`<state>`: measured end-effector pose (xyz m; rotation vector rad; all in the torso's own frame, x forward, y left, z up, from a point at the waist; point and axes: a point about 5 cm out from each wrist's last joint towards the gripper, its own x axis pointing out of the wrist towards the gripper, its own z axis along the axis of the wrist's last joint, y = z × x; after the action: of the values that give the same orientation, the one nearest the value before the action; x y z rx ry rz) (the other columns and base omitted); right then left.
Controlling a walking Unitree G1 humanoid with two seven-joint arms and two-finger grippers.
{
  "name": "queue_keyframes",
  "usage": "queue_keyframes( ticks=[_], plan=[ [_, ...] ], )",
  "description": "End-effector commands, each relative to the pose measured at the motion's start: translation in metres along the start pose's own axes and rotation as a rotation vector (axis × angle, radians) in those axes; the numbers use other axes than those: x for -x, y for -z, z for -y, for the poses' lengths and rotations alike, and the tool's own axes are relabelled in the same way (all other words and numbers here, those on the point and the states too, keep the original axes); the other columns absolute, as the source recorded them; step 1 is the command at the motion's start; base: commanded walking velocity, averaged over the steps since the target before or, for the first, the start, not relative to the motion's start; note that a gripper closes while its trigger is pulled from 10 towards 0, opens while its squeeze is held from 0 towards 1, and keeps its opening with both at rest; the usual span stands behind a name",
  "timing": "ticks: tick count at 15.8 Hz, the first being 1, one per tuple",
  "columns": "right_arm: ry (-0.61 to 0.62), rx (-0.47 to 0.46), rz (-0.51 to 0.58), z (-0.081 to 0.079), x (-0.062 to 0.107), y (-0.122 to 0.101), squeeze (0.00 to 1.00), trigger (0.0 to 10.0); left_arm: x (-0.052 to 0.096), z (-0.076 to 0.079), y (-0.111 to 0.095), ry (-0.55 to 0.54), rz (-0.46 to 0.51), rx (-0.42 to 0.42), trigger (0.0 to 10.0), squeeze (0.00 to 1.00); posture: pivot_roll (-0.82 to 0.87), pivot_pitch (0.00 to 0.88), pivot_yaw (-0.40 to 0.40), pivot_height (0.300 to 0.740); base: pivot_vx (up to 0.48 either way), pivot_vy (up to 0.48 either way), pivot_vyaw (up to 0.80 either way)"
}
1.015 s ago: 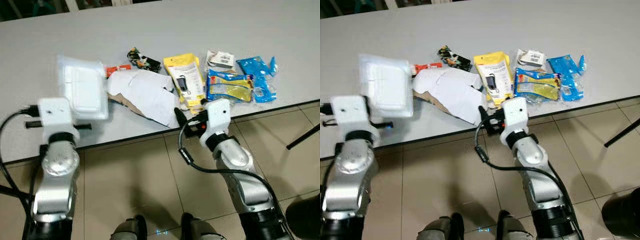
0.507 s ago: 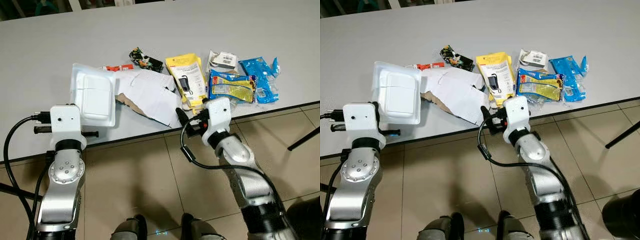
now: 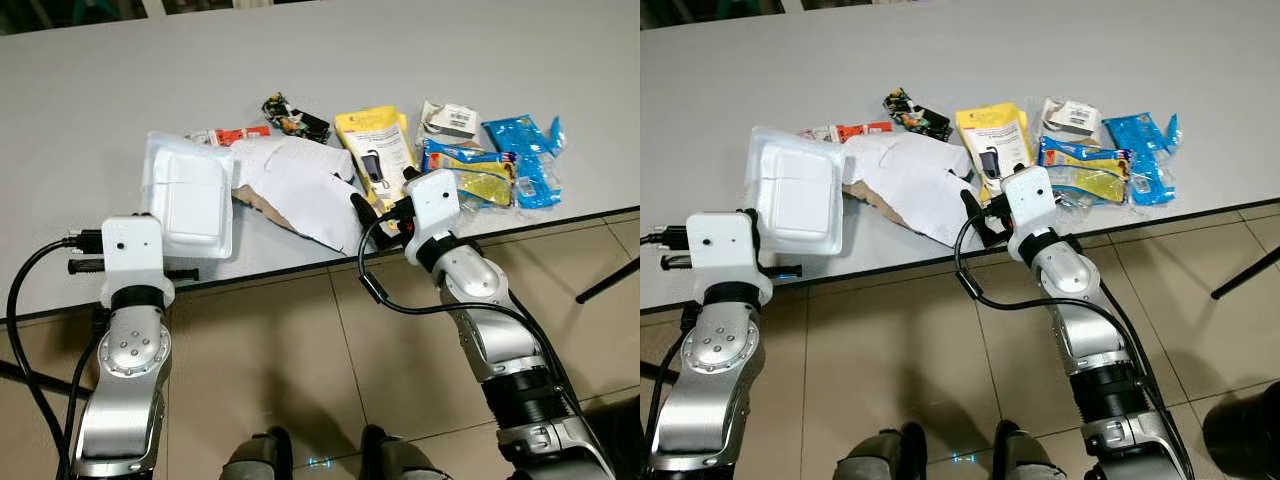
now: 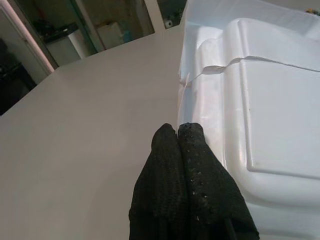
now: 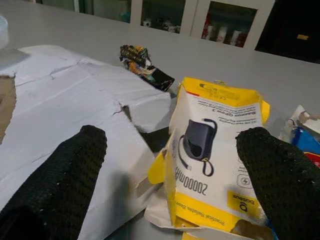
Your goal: Picking trash to rubbish bin
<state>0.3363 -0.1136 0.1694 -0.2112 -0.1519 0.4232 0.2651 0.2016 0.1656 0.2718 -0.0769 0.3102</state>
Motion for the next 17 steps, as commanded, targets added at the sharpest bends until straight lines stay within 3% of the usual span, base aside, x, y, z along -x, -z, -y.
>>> queue_keyframes(
  ticks=[1, 6, 10, 15, 17],
  plan=[
    [-0.018, 0.029, 0.009, 0.000, -0.003, -0.002, 1.00, 10.0, 0.003, -0.001, -0.001, -0.001, -0.001, -0.008, 1.7, 0.00, -0.01, 0.246, 0.019, 0.740, 0.000, 0.000, 0.00],
    [0.014, 0.098, 0.033, 0.014, -0.005, -0.005, 1.00, 10.0, 0.005, 0.000, -0.002, -0.002, -0.007, -0.012, 2.1, 0.00, -0.02, 0.264, 0.016, 0.740, 0.000, 0.000, 0.00],
    [0.092, 0.145, 0.014, 0.036, -0.005, -0.003, 1.00, 10.0, 0.008, -0.001, 0.001, 0.002, -0.020, -0.021, 2.1, 0.00, -0.01, 0.272, 0.018, 0.740, 0.000, 0.000, 0.00],
    [0.077, 0.149, -0.022, 0.039, -0.012, 0.007, 0.99, 10.0, 0.009, -0.002, 0.000, -0.004, -0.025, -0.024, 2.2, 0.00, 0.00, 0.274, 0.017, 0.740, 0.000, 0.000, 0.00],
    [0.056, 0.112, -0.036, 0.036, -0.013, 0.013, 0.86, 10.0, 0.009, -0.003, 0.001, -0.005, -0.029, -0.022, 2.2, 0.00, 0.01, 0.272, 0.018, 0.740, 0.000, 0.000, 0.00]
  ],
)
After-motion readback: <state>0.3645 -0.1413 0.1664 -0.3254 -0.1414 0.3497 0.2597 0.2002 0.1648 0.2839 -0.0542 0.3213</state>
